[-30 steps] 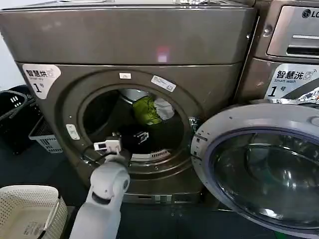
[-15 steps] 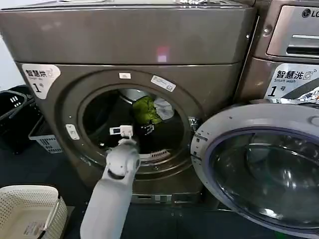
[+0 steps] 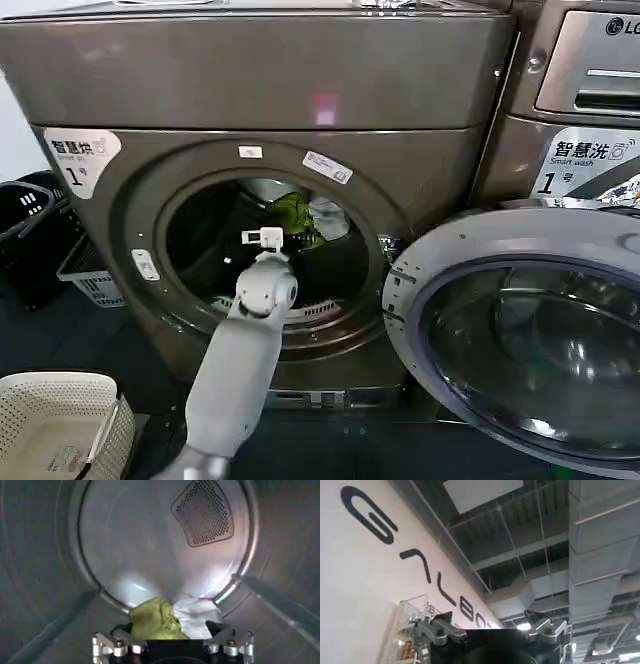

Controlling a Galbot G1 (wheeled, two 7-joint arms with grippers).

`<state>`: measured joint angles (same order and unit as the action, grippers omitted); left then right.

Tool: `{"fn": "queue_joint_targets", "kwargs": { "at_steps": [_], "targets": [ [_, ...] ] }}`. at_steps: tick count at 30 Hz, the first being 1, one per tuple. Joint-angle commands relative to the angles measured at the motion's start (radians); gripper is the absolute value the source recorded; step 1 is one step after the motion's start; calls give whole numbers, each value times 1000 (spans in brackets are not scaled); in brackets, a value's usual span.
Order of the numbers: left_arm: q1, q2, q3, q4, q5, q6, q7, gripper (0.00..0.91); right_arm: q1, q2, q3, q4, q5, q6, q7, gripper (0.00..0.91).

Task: Grasp the clothes from the dryer.

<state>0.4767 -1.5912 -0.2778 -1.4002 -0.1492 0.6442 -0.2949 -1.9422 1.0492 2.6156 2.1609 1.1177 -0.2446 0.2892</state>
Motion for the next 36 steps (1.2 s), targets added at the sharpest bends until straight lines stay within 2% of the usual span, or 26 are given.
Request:
{"fn": "queue_joint_targets", "kwargs": {
  "at_steps": [1,25,36],
  "targets": [
    [-172,-22,-7,278,22,-88,5,907,7,-2,-5,-2,-1,0,-2,907],
    [-384,-67,-33,718,82,-242,90,907,10,-19,-4,-15,5,2,-10,907],
    [-484,-21,83,836,85,-249,236,907,11,-24,0,-9,20,1,-12,907]
  ]
}}
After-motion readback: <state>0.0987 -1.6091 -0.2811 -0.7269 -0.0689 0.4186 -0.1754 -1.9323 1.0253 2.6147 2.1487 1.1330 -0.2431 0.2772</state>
